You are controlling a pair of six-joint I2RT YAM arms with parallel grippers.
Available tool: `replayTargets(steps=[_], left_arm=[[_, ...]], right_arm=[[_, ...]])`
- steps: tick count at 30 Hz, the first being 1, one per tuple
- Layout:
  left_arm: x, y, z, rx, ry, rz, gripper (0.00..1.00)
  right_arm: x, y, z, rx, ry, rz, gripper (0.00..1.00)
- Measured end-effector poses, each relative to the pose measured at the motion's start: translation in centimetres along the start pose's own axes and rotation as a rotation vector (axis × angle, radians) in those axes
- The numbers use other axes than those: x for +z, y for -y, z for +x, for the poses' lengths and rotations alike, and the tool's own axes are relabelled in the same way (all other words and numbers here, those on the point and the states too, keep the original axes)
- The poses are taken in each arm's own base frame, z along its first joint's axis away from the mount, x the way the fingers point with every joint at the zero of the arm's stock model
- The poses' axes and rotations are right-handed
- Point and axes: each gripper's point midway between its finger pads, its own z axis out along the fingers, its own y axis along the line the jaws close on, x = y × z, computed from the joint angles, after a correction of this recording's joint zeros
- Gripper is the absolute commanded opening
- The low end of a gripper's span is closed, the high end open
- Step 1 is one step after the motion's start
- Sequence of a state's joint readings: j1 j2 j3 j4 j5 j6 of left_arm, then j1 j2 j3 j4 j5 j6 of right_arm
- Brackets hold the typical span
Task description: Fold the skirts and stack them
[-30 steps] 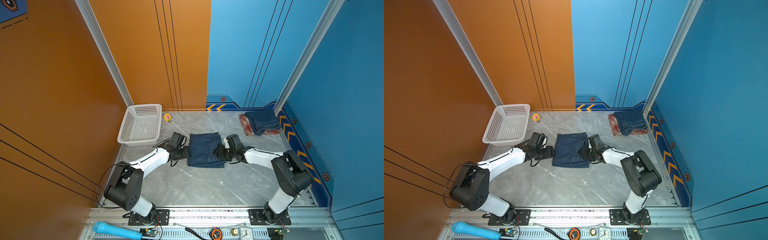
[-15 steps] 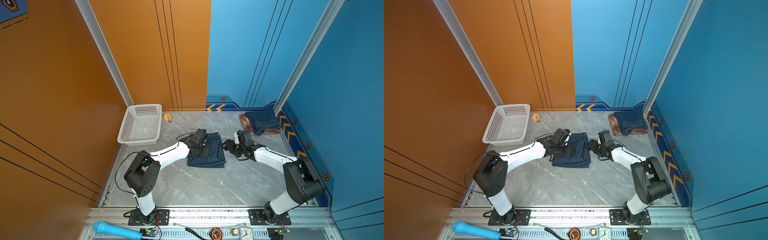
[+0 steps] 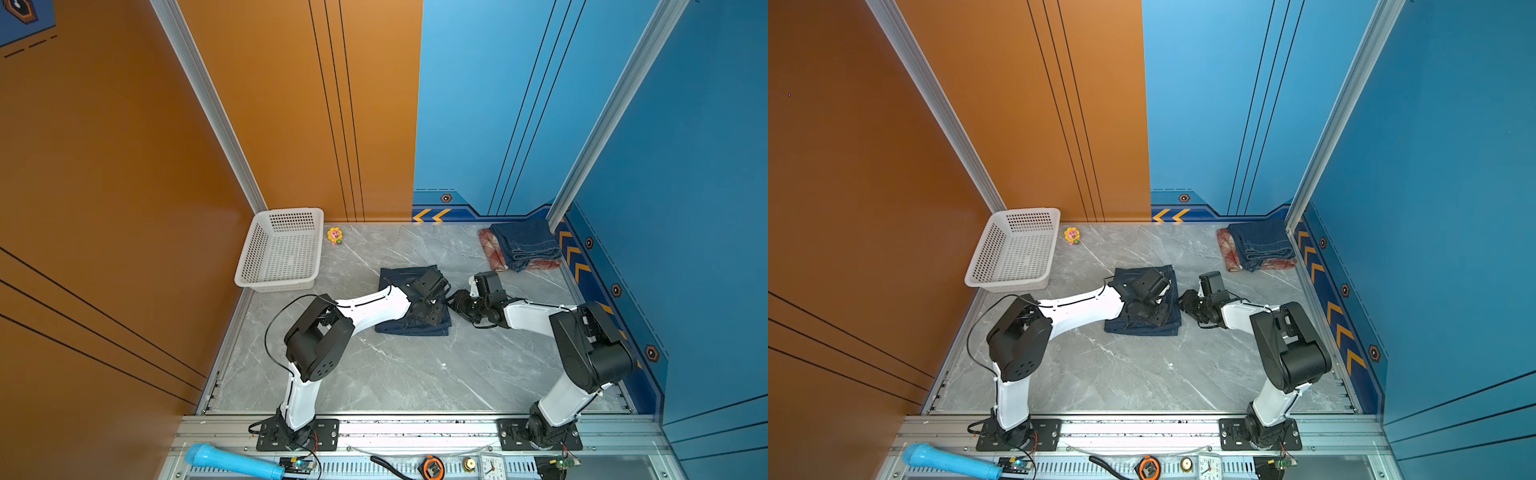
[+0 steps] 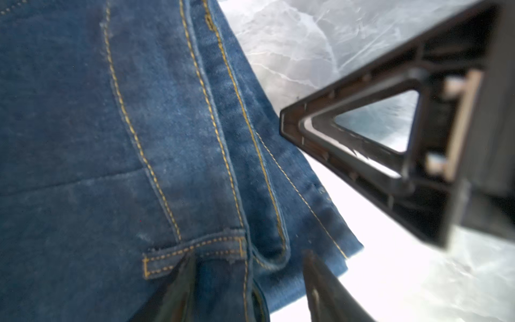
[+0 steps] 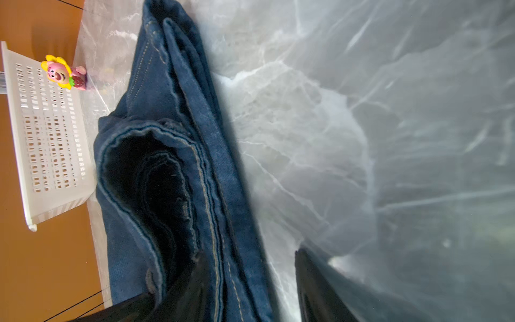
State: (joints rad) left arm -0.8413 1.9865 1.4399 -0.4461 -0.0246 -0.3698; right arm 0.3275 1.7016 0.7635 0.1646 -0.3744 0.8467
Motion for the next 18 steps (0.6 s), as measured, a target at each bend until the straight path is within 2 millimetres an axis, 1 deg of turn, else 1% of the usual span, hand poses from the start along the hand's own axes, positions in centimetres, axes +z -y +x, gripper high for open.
replayTargets(steps=[3, 5, 6, 7, 8, 9, 13, 16, 18], left_arm=[[0.8, -0.3, 0.5, 0.011, -0.023, -0.024, 0.42], [1.1, -0.5, 0.7, 0.018, -0.033, -0.037, 0.28], [1.2, -0.5, 0.7, 0.020, -0.035, -0.042, 0.19], [1.2, -0.5, 0.7, 0.023, -0.035, -0.044, 0.08], [1.2, -0.6, 0.6, 0.020, -0.033, -0.048, 0.00], [1.1, -0.6, 0.5, 0.022, -0.032, -0.053, 0.00], [0.9, -0.9, 0.4, 0.021, -0.033, -0.072, 0.00], [0.7, -1.2, 0.3, 0.020, -0.032, -0.085, 0.00], [0.2, -1.3, 0.1, 0.016, -0.026, -0.091, 0.00]], right_arm=[[0.7, -0.6, 0.4, -0.001, -0.005, -0.028, 0.41], [1.1, -0.9, 0.7, -0.005, -0.007, -0.044, 0.37], [1.2, -1.1, 0.8, -0.004, -0.008, -0.052, 0.33], [1.4, -1.1, 0.9, -0.001, -0.009, -0.054, 0.27], [1.5, -1.0, 1.0, 0.001, -0.011, -0.056, 0.22], [1.6, -0.9, 1.1, 0.008, -0.011, -0.056, 0.16], [1.8, -0.7, 1.2, 0.018, -0.006, -0.063, 0.05], [1.8, -0.7, 1.2, 0.022, -0.001, -0.071, 0.00], [1.8, -0.8, 1.3, 0.023, 0.003, -0.077, 0.00]])
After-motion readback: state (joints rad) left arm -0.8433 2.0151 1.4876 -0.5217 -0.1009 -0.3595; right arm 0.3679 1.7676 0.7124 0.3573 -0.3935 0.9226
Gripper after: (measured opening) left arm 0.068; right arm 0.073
